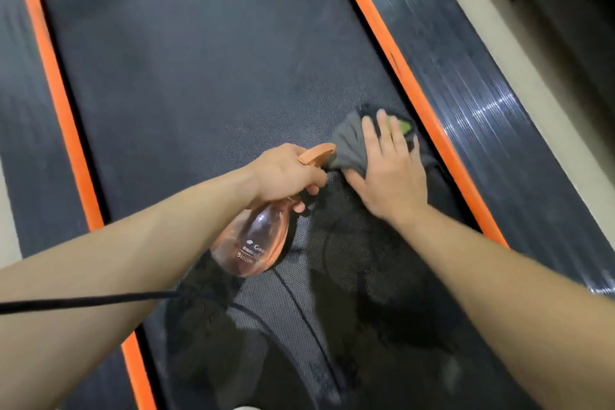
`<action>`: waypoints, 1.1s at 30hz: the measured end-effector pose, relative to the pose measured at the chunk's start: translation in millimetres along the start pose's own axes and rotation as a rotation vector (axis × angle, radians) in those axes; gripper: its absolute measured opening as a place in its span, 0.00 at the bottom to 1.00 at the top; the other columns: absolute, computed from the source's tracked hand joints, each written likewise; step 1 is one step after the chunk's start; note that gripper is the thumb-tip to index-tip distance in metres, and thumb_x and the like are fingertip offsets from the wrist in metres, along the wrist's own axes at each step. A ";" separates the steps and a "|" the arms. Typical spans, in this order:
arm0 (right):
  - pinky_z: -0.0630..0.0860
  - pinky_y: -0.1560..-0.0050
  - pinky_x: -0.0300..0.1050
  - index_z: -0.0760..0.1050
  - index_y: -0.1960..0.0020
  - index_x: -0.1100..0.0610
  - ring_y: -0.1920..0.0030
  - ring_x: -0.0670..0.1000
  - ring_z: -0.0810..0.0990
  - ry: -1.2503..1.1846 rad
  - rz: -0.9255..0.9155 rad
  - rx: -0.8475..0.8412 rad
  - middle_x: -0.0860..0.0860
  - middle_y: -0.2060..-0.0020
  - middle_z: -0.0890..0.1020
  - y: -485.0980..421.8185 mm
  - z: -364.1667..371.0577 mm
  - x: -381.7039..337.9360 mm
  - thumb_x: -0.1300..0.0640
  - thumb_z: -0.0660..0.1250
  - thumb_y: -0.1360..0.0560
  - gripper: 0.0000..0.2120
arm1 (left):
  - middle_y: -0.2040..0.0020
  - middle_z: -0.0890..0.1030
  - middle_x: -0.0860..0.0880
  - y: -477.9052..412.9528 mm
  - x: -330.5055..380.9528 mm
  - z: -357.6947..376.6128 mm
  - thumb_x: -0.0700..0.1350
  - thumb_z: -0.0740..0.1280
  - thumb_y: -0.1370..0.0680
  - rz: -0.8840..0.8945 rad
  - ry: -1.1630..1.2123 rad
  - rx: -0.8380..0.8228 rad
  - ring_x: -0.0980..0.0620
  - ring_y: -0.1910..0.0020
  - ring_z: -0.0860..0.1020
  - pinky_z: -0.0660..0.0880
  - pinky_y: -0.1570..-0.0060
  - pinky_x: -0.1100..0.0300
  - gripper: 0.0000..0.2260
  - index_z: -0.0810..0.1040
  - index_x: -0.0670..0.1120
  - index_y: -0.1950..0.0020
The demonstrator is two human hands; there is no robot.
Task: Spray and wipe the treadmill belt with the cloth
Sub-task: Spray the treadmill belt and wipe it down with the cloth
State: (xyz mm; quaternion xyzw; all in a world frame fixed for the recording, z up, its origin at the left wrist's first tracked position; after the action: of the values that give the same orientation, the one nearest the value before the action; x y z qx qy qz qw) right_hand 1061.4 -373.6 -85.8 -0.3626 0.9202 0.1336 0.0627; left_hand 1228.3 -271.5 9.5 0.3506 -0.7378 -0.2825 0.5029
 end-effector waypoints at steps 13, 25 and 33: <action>0.59 0.25 0.67 0.53 0.18 0.54 0.18 0.55 0.52 -0.026 0.239 0.001 0.53 0.17 0.54 181.4 31.4 29.2 0.36 0.59 0.28 0.44 | 0.67 0.80 0.51 7.0 -10.9 23.1 0.38 0.71 0.25 -0.003 -0.039 -0.137 0.46 0.75 0.79 0.76 0.64 0.57 0.03 0.80 0.41 0.59; 0.59 0.25 0.68 0.54 0.18 0.57 0.19 0.57 0.54 -0.028 0.387 0.005 0.55 0.18 0.56 218.1 40.2 14.7 0.37 0.57 0.27 0.43 | 0.71 0.79 0.49 28.8 -2.8 47.5 0.42 0.71 0.23 0.065 -0.226 -0.277 0.50 0.76 0.80 0.74 0.71 0.62 0.11 0.75 0.43 0.64; 0.59 0.25 0.68 0.47 0.17 0.56 0.18 0.57 0.50 -0.069 0.502 -0.018 0.54 0.18 0.49 227.0 43.8 -17.8 0.39 0.60 0.24 0.43 | 0.72 0.81 0.52 41.0 -26.7 34.2 0.44 0.70 0.24 0.050 -0.267 -0.188 0.52 0.76 0.81 0.76 0.70 0.61 0.09 0.78 0.43 0.63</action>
State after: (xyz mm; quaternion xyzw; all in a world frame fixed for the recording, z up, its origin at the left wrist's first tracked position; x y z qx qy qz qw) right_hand 919.9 -190.0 -78.5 -0.1185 0.9775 0.1653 0.0559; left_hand 1193.3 -223.5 15.1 0.2427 -0.7769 -0.3820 0.4377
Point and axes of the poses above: each hand's wrist, its own y-axis away from the middle knuckle, its own z-axis out of the palm, x = y × z, the point moved 1 cm from there along -y, towards the middle knuckle
